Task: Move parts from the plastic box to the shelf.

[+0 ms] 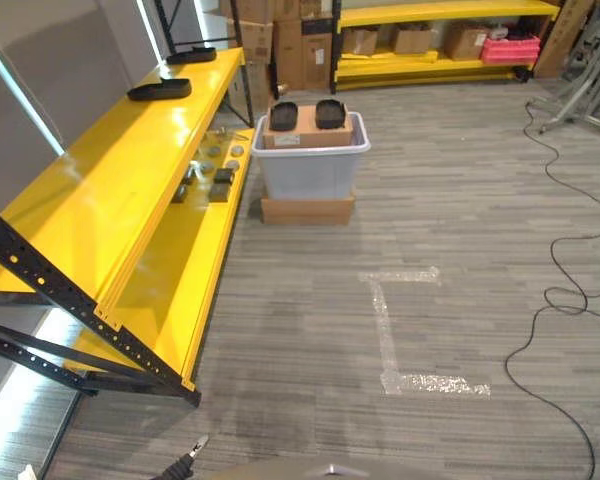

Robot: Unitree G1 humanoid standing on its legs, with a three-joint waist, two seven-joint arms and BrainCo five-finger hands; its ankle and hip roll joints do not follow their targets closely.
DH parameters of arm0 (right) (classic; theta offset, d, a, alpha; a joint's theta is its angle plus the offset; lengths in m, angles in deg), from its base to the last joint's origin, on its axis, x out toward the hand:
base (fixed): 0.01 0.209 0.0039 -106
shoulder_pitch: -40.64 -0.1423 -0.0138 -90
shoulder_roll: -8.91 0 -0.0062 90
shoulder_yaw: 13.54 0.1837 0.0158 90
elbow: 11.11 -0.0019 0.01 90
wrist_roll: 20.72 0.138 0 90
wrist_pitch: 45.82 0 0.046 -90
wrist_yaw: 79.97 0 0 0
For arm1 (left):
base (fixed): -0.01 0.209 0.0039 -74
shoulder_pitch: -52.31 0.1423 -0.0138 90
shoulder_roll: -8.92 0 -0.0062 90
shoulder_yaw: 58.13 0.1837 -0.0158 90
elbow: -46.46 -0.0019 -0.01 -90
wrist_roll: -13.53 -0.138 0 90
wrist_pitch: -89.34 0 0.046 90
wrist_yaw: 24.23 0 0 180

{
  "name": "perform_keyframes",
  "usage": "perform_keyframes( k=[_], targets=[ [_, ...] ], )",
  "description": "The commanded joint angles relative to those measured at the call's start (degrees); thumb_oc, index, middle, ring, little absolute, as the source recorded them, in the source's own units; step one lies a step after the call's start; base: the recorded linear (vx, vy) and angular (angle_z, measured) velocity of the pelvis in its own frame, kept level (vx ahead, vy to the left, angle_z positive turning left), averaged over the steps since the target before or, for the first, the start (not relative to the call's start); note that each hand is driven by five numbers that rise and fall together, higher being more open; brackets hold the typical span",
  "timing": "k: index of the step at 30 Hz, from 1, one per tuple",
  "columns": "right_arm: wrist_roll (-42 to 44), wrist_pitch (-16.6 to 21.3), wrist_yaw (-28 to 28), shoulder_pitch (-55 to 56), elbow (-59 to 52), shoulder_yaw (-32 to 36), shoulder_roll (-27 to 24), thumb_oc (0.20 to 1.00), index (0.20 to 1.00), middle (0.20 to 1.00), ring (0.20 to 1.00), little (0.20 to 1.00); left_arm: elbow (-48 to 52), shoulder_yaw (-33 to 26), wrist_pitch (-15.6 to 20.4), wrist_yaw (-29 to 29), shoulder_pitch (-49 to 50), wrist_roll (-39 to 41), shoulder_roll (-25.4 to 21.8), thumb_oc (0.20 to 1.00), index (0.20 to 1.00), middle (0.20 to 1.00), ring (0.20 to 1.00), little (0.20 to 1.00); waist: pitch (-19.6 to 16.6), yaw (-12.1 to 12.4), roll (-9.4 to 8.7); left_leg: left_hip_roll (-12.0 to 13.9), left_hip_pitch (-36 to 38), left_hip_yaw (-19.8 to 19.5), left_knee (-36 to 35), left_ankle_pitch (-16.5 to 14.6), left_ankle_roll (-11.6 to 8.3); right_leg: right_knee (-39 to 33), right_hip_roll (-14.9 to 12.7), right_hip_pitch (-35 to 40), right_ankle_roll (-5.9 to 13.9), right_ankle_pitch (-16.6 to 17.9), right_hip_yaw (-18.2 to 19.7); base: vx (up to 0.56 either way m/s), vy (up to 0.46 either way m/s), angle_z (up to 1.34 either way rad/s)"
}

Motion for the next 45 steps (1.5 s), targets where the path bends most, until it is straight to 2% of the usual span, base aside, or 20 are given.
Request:
perform_keyframes(
  k=[1,2,4,6,9,12,18,24,25,27,28,30,31,32,33,35,36,40,42,45],
  targets=[
    [4.21,1.91,1.42,-1.92,1.02,-0.27,0.07,1.000,1.000,1.000,1.000,1.000,-2.73,-2.16,-0.52,-0.01,-3.22,0.08,-0.37,1.000,1.000,1.000,1.000,1.000,1.37,-1.14,-1.54,-3.59,-3.36,-1.58,1.25,-1.87,2.66,9.61,-5.50,-5.14,5.41,4.24,1.93,-0.06,0.152,-0.15],
    [5.97,1.99,1.89,-1.83,-0.13,0.10,-0.15,1.000,1.000,1.000,1.000,1.000,-2.52,-1.97,-1.04,-0.05,-3.79,0.88,-0.61,1.000,1.000,1.000,1.000,1.000,2.96,-1.80,-0.93,-3.77,-3.50,-1.63,2.28,-2.21,3.33,16.58,-6.08,-9.77,5.73,7.50,1.63,-0.04,0.168,-0.28],
    [6.80,2.60,2.16,-1.50,-2.01,0.65,-0.44,1.000,1.000,1.000,1.000,1.000,-2.34,-2.07,-1.58,0.37,-4.07,0.77,-1.08,1.000,1.000,1.000,1.000,1.000,4.54,-2.17,-0.24,-3.86,-3.85,-1.52,3.66,-2.61,3.82,24.03,-6.77,-14.78,5.63,10.37,1.13,0.00,0.137,-0.34],
    [6.95,1.81,2.66,-1.29,-4.14,0.60,-1.02,1.000,1.000,1.000,1.000,1.000,-2.24,-2.62,-1.71,0.84,-3.97,1.73,-1.60,1.000,1.000,1.000,1.000,1.000,5.64,-2.43,-0.70,-4.17,-3.50,-0.93,4.45,-3.62,3.76,23.42,-7.48,-18.01,6.49,12.94,-0.14,0.11,-0.031,-0.37],
    [7.02,0.53,2.60,-0.48,-6.09,0.73,-0.22,1.000,1.000,1.000,1.000,1.000,-3.19,-3.75,-0.95,1.43,-4.11,0.10,-2.28,1.000,1.000,1.000,1.000,1.000,6.74,-3.64,-4.50,-6.21,-1.31,-2.83,6.32,-7.71,2.55,-0.24,-7.85,-15.22,8.24,15.73,0.13,0.40,-0.284,-0.43],
    [6.96,0.63,3.14,0.72,-6.46,1.50,0.36,1.000,1.000,1.000,1.000,1.000,-4.26,-4.39,-0.24,2.01,-3.83,-0.89,-2.43,1.000,1.000,1.000,1.000,1.000,6.89,-4.21,-5.16,-5.69,0.68,-4.26,6.74,-9.20,2.04,-8.76,-7.99,-15.18,8.92,16.95,0.60,0.41,-0.227,0.46],
    [7.77,-0.16,3.55,2.33,-7.83,1.80,1.14,1.000,1.000,1.000,1.000,1.000,-4.03,-5.49,1.06,2.70,-2.92,-1.08,-2.45,1.000,1.000,1.000,1.000,1.000,6.05,-4.40,-7.13,-4.26,1.01,-2.94,9.46,-11.55,1.77,-10.20,-9.15,-12.69,9.45,16.12,0.64,0.35,-0.229,0.14],
    [5.08,-0.39,3.36,1.21,-8.18,-0.45,0.86,1.000,1.000,1.000,1.000,1.000,-3.78,-8.04,2.27,2.26,-2.25,1.61,-2.46,1.000,1.000,1.000,1.000,1.000,3.22,-5.14,-7.31,1.40,5.31,-1.70,11.31,-13.76,-1.49,-3.54,-6.12,-10.05,5.90,11.77,1.75,0.42,-0.259,0.10],
    [4.70,-0.72,3.51,1.12,-8.28,-0.89,0.63,1.000,1.000,1.000,1.000,1.000,-3.82,-8.50,2.34,2.40,-2.28,1.87,-2.50,1.000,1.000,1.000,1.000,1.000,2.93,-5.16,-7.20,2.17,5.12,-1.49,12.20,-12.90,-1.98,-3.41,-5.50,-9.63,5.28,11.16,1.66,0.35,-0.221,0.09],
    [4.07,-1.85,3.52,0.83,-8.51,-2.02,-0.23,1.000,1.000,1.000,1.000,1.000,-3.56,-9.78,2.74,2.20,-2.46,3.31,-2.59,1.000,1.000,1.000,1.000,1.000,2.41,-5.33,-7.26,5.93,2.62,0.64,19.92,-7.56,-3.96,-3.60,-3.94,-8.21,3.16,9.38,1.29,0.33,-0.255,0.05],
    [3.77,-2.51,3.07,0.78,-8.84,-2.41,-0.86,1.000,1.000,1.000,1.000,1.000,-3.22,-10.57,2.54,1.58,-2.70,4.41,-2.43,1.000,1.000,1.000,1.000,1.000,2.48,-5.28,-7.69,8.08,-1.42,1.82,29.81,-3.56,-4.94,-4.04,-3.26,-7.08,1.72,8.67,0.93,0.28,-0.290,-0.09],
    [3.80,-3.40,2.45,0.76,-9.22,-2.49,-1.66,1.000,1.000,1.000,1.000,1.000,-2.72,-11.49,2.17,0.73,-3.33,5.31,-2.14,1.000,1.000,1.000,1.000,1.000,3.21,-4.93,-8.39,8.91,-10.21,1.32,44.33,-0.10,-5.27,-4.50,-2.63,-5.58,-0.23,8.08,0.62,0.22,-0.268,-0.09],
    [3.66,-4.04,1.75,0.83,-9.32,-2.41,-2.36,1.000,1.000,1.000,1.000,1.000,-2.42,-11.90,1.89,0.33,-4.15,6.05,-2.10,1.000,1.000,1.000,1.000,1.000,4.40,-4.29,-8.65,7.39,-17.30,1.02,50.38,0.56,-4.57,-4.84,-2.18,-3.91,-1.09,7.57,0.60,0.15,-0.170,-0.01],
    [3.55,-4.16,1.75,0.82,-9.31,-2.36,-2.50,1.000,1.000,1.000,1.000,1.000,-2.40,-11.93,1.81,0.40,-4.32,6.11,-2.12,1.000,1.000,1.000,1.000,1.000,4.61,-4.22,-8.63,6.96,-18.69,0.96,51.12,0.54,-4.37,-4.92,-2.05,-3.57,-1.17,7.46,0.62,0.30,-0.103,0.17],
    [1.75,-5.07,1.66,0.66,-8.95,-2.07,-3.17,1.000,1.000,1.000,1.000,1.000,-2.16,-11.82,1.86,-0.12,-5.48,7.84,-2.08,1.000,1.000,1.000,1.000,1.000,6.06,-3.30,-8.21,4.08,-23.03,2.87,46.75,0.35,-3.28,-5.65,-0.93,-0.93,-1.23,6.25,1.29,0.29,-0.017,0.20],
    [0.26,-5.27,1.77,0.39,-8.59,-2.44,-3.26,1.000,1.000,1.000,1.000,1.000,-2.03,-11.78,1.92,-0.68,-5.75,9.48,-2.30,1.000,1.000,1.000,1.000,1.000,6.56,-2.64,-7.78,3.09,-23.37,5.05,37.45,1.25,-3.31,-5.76,-0.06,0.20,-0.88,5.38,2.00,0.36,0.041,0.02],
    [-0.96,-5.33,1.67,0.30,-8.35,-2.79,-3.42,1.000,1.000,1.000,1.000,1.000,-2.16,-11.82,2.04,-0.91,-5.72,10.62,-2.50,1.000,1.000,1.000,1.000,1.000,6.86,-1.86,-6.98,2.53,-23.72,5.97,26.67,3.28,-3.77,-5.88,1.00,1.49,-0.42,4.60,2.73,0.41,0.085,-0.36],
    [-2.13,-5.38,2.11,1.15,-8.55,-3.56,-4.06,1.000,1.000,1.000,1.000,1.000,-2.57,-11.88,2.14,-1.22,-4.59,12.90,-2.73,1.000,1.000,1.000,1.000,1.000,6.64,0.87,-4.81,2.44,-26.90,5.42,4.55,10.89,-5.47,-3.89,3.48,5.17,-0.30,1.64,4.87,0.54,0.132,-0.48],
    [-2.91,-4.92,2.75,1.60,-9.17,-3.85,-4.39,1.000,1.000,1.000,1.000,1.000,-2.63,-12.08,2.23,-0.97,-4.03,13.54,-2.77,1.000,1.000,1.000,1.000,1.000,7.10,1.46,-4.78,2.43,-28.16,5.20,2.50,11.83,-5.78,-2.97,3.47,6.74,-0.32,0.45,5.37,0.54,0.146,-0.53],
    [-5.58,-3.49,3.69,1.20,-11.57,-6.15,-4.87,1.000,1.000,1.000,1.000,1.000,-2.33,-13.99,3.34,-1.20,-2.66,15.28,-2.62,1.000,1.000,1.000,1.000,1.000,7.88,3.07,-4.31,4.42,-30.01,4.32,3.79,11.98,-5.82,1.05,2.96,9.22,-0.26,-4.88,6.26,0.52,0.193,-0.48]
  ],
)
